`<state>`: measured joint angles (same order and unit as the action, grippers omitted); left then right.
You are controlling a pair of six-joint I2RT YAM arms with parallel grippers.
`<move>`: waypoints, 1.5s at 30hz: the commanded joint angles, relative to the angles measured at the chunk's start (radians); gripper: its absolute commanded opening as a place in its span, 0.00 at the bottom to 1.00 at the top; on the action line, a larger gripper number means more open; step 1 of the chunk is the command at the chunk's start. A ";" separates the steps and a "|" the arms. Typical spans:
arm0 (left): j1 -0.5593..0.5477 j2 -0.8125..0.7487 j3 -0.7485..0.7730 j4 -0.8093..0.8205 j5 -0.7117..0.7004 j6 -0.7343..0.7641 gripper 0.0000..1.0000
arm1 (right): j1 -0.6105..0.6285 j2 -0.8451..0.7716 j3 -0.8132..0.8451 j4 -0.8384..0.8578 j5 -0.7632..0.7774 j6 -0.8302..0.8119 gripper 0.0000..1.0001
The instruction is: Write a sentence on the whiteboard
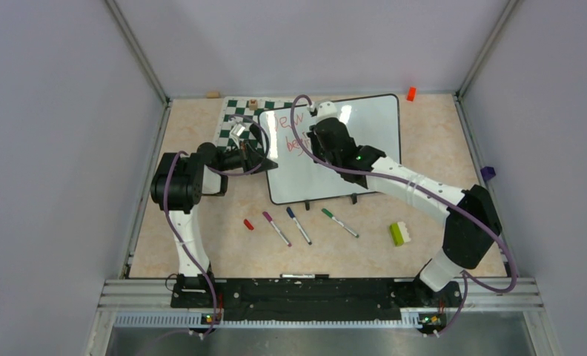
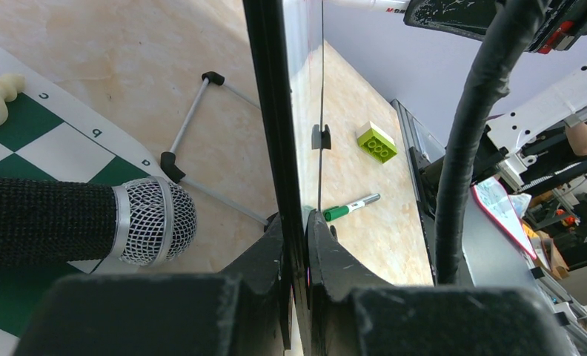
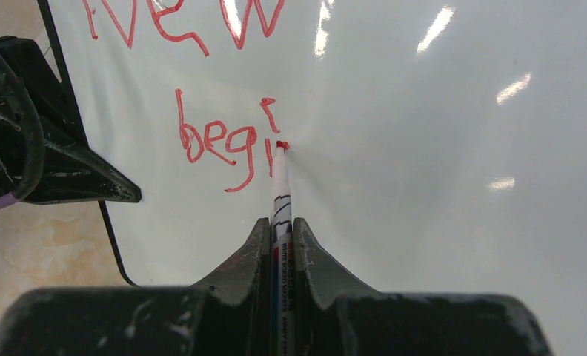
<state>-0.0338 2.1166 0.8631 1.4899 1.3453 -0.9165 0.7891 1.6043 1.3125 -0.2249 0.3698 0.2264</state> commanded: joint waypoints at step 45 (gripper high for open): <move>0.001 -0.004 0.002 0.130 0.023 0.157 0.00 | -0.017 0.027 0.051 -0.028 0.086 -0.016 0.00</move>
<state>-0.0338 2.1166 0.8631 1.4895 1.3453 -0.9161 0.7898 1.6085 1.3228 -0.2424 0.3721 0.2276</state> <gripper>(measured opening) 0.112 0.092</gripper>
